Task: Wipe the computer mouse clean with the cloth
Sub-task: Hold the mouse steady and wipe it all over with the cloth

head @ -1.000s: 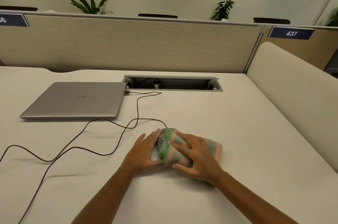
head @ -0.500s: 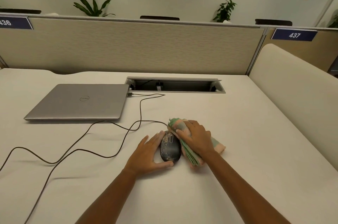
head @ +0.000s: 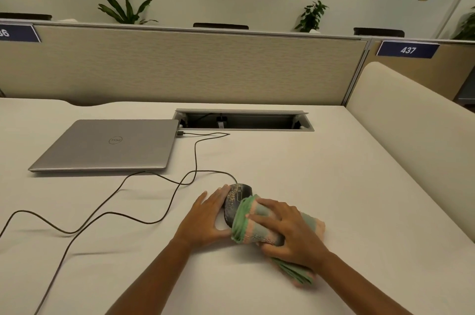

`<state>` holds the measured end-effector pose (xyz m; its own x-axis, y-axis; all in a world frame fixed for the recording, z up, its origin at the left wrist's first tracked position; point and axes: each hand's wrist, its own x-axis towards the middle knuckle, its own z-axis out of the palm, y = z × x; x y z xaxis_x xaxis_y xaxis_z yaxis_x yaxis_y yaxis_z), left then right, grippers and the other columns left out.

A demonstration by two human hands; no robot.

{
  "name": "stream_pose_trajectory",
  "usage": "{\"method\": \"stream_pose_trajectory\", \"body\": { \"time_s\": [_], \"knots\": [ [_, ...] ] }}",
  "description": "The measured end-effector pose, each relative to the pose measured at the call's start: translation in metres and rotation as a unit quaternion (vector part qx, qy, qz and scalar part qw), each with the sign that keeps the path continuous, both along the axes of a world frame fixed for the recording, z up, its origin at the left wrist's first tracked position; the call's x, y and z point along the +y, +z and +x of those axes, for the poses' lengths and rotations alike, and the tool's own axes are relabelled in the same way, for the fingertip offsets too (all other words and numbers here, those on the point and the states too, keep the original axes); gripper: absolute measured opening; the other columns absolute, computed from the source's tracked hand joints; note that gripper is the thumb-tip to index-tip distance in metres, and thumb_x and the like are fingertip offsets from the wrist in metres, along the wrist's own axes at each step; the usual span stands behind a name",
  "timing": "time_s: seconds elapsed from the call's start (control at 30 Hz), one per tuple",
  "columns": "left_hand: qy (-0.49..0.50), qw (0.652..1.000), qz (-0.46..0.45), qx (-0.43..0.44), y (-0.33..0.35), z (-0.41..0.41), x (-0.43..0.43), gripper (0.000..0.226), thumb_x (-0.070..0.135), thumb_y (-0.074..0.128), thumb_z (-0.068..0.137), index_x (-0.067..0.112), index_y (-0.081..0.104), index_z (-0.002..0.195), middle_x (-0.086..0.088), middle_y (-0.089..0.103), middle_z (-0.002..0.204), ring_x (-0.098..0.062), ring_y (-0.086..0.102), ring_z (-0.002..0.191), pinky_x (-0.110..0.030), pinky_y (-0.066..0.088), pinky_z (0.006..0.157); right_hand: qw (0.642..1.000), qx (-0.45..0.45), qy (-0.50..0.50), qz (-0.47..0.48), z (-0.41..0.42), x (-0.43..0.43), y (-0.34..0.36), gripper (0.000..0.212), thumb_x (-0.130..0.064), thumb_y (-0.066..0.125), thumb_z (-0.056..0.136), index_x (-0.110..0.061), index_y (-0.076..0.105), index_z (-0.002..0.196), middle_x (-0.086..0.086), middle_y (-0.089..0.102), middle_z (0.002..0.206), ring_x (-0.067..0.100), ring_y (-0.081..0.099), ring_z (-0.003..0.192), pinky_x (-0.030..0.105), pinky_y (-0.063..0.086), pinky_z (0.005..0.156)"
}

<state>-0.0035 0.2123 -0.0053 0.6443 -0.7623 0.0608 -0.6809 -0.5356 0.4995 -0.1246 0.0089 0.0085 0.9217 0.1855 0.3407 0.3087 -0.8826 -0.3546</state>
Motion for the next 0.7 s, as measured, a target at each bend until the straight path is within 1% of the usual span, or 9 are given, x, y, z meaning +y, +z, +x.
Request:
{"method": "stream_pose_trajectory", "body": {
  "time_s": [0.13, 0.23, 0.3, 0.33, 0.4, 0.47, 0.53, 0.6, 0.7],
  "knots": [
    [0.012, 1.0, -0.006, -0.002, 0.003, -0.003, -0.002, 0.117, 0.094, 0.025, 0.05, 0.028, 0.002, 0.144, 0.017, 0.009, 0.15, 0.008, 0.002, 0.134, -0.022, -0.006, 0.113, 0.998, -0.001, -0.057, 0.025, 0.015, -0.002, 0.002, 0.052, -0.047, 0.053, 0.067, -0.035, 0.054, 0.118, -0.006, 0.054, 0.129, 0.008, 0.043, 0.107, 0.034, 0.035, 0.082],
    [0.017, 1.0, -0.012, 0.005, 0.005, -0.005, -0.001, 0.116, 0.093, 0.027, 0.051, 0.029, 0.004, 0.144, 0.016, 0.011, 0.152, 0.009, 0.003, 0.133, -0.022, -0.006, 0.114, 0.981, 0.069, -0.16, 0.088, 0.036, 0.001, 0.006, 0.071, -0.061, 0.034, 0.062, -0.03, 0.055, 0.122, -0.009, 0.051, 0.132, 0.016, 0.047, 0.113, 0.03, 0.029, 0.086],
    [0.017, 1.0, -0.013, 0.005, 0.005, -0.005, -0.001, 0.115, 0.092, 0.027, 0.051, 0.029, 0.005, 0.144, 0.015, 0.012, 0.153, 0.009, 0.004, 0.134, -0.022, -0.005, 0.114, 0.967, 0.106, -0.207, 0.101, 0.055, 0.001, 0.011, 0.078, -0.065, 0.029, 0.061, -0.029, 0.053, 0.125, -0.007, 0.049, 0.133, 0.019, 0.047, 0.116, 0.034, 0.033, 0.092],
    [0.019, 1.0, -0.013, 0.006, 0.005, -0.005, -0.001, 0.116, 0.092, 0.028, 0.051, 0.029, 0.005, 0.144, 0.015, 0.013, 0.153, 0.008, 0.005, 0.135, -0.022, -0.005, 0.113, 0.963, 0.121, -0.225, 0.086, 0.065, 0.002, 0.014, 0.074, -0.065, 0.032, 0.066, -0.029, 0.051, 0.127, -0.005, 0.048, 0.135, 0.021, 0.046, 0.118, 0.037, 0.033, 0.095],
    [0.021, 1.0, -0.014, 0.007, 0.005, -0.005, -0.001, 0.116, 0.092, 0.029, 0.051, 0.029, 0.005, 0.144, 0.013, 0.014, 0.153, 0.005, 0.007, 0.137, -0.022, -0.005, 0.113, 0.957, 0.143, -0.248, 0.051, 0.081, 0.003, 0.014, 0.056, -0.055, 0.044, 0.082, -0.029, 0.046, 0.132, -0.003, 0.044, 0.139, 0.023, 0.042, 0.122, 0.041, 0.031, 0.098],
    [0.022, 1.0, -0.014, 0.008, 0.006, -0.005, -0.001, 0.116, 0.092, 0.029, 0.051, 0.029, 0.005, 0.144, 0.013, 0.015, 0.153, 0.002, 0.009, 0.139, -0.022, -0.005, 0.113, 0.957, 0.142, -0.25, 0.038, 0.087, 0.004, 0.013, 0.051, -0.049, 0.047, 0.086, -0.029, 0.044, 0.133, -0.003, 0.042, 0.141, 0.023, 0.041, 0.124, 0.041, 0.029, 0.099],
    [0.022, 1.0, -0.011, 0.011, 0.006, -0.005, -0.001, 0.116, 0.092, 0.029, 0.051, 0.028, 0.005, 0.145, 0.013, 0.014, 0.153, 0.003, 0.008, 0.139, -0.022, -0.005, 0.113, 0.964, 0.129, -0.23, 0.046, 0.078, 0.007, 0.014, 0.062, -0.058, 0.038, 0.076, -0.03, 0.047, 0.131, -0.005, 0.045, 0.139, 0.021, 0.044, 0.121, 0.038, 0.03, 0.097],
    [0.022, 1.0, -0.01, 0.011, 0.006, -0.005, -0.001, 0.116, 0.092, 0.029, 0.051, 0.028, 0.005, 0.145, 0.014, 0.014, 0.153, 0.003, 0.008, 0.139, -0.023, -0.005, 0.113, 0.974, 0.095, -0.192, 0.076, 0.062, 0.011, 0.014, 0.074, -0.06, 0.03, 0.063, -0.029, 0.051, 0.127, -0.006, 0.049, 0.135, 0.02, 0.048, 0.116, 0.035, 0.031, 0.094],
    [0.024, 1.0, -0.017, 0.011, 0.006, -0.006, -0.001, 0.116, 0.093, 0.029, 0.051, 0.028, 0.006, 0.145, 0.02, 0.013, 0.149, 0.003, 0.009, 0.139, -0.022, -0.005, 0.113, 0.987, 0.03, -0.129, 0.089, 0.032, 0.016, 0.008, 0.06, -0.049, 0.043, 0.064, -0.03, 0.057, 0.12, -0.005, 0.053, 0.132, 0.015, 0.049, 0.112, 0.033, 0.033, 0.087]
  ]
}}
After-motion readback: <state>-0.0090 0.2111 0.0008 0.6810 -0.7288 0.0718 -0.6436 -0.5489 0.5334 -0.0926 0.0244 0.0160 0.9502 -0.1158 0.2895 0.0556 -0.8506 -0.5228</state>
